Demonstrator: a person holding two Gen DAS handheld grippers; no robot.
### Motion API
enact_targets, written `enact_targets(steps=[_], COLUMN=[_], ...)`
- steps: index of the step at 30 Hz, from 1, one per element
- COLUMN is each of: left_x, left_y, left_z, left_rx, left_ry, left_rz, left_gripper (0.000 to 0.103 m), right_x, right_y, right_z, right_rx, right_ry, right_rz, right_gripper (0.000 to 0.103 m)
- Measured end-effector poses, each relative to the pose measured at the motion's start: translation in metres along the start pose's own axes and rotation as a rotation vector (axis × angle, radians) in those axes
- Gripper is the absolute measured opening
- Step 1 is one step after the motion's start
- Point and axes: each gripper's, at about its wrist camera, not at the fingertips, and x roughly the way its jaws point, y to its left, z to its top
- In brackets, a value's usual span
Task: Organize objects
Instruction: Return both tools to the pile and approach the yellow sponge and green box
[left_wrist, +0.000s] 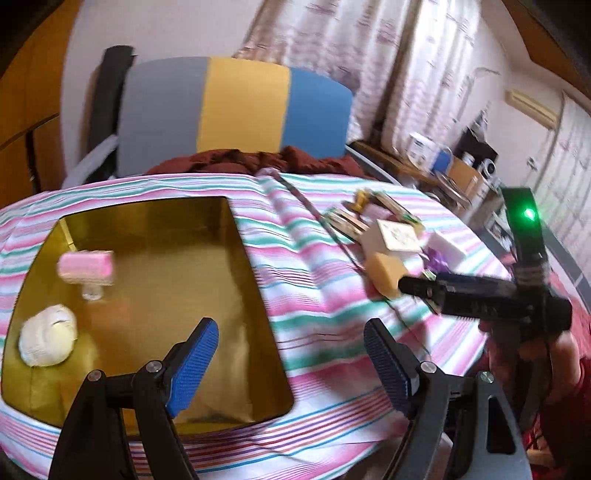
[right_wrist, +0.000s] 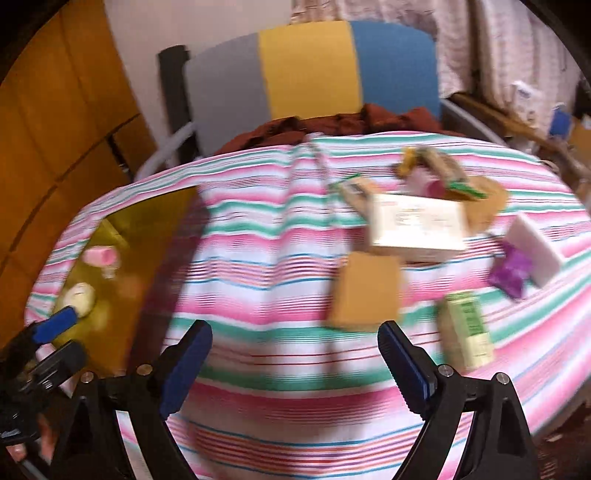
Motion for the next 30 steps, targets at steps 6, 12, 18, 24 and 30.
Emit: enact_targets(steps=[6,12,18,24,30], left_x=[0.02,0.043,0.075,0.11,0.139], left_y=[-0.033,-0.062,-0.075,-0.09,-0.111], left_z=[0.003,0.009,0.024,0.038,0.048], left_rx=[0.061,0.092,0.044,0.02,0.045], left_ry=[0.07,0.128,0.178,0.203,0.214], left_rz=[-0.07,-0.119,-0.132,-0.12,-0.124], left_gripper=[0.083,0.083,0.083,0.083,0.083], right_x=[0.002,0.029,0.051,0.059,0.05], right_y=[-0.066,-0.118,-0.133,-0.139,-0.152], right_z=[0.006,0.015,0.008,0.005,0.005], right_rx=[0.062,0.126,0.104,0.107,0.165], right_ry=[0.022,0.149,0.205,0.239,0.206], right_rz=[-0.13,-0.143,-0.182,-0.176,-0.187], right_gripper=[0.094,0.096,0.095,0.067,0.037])
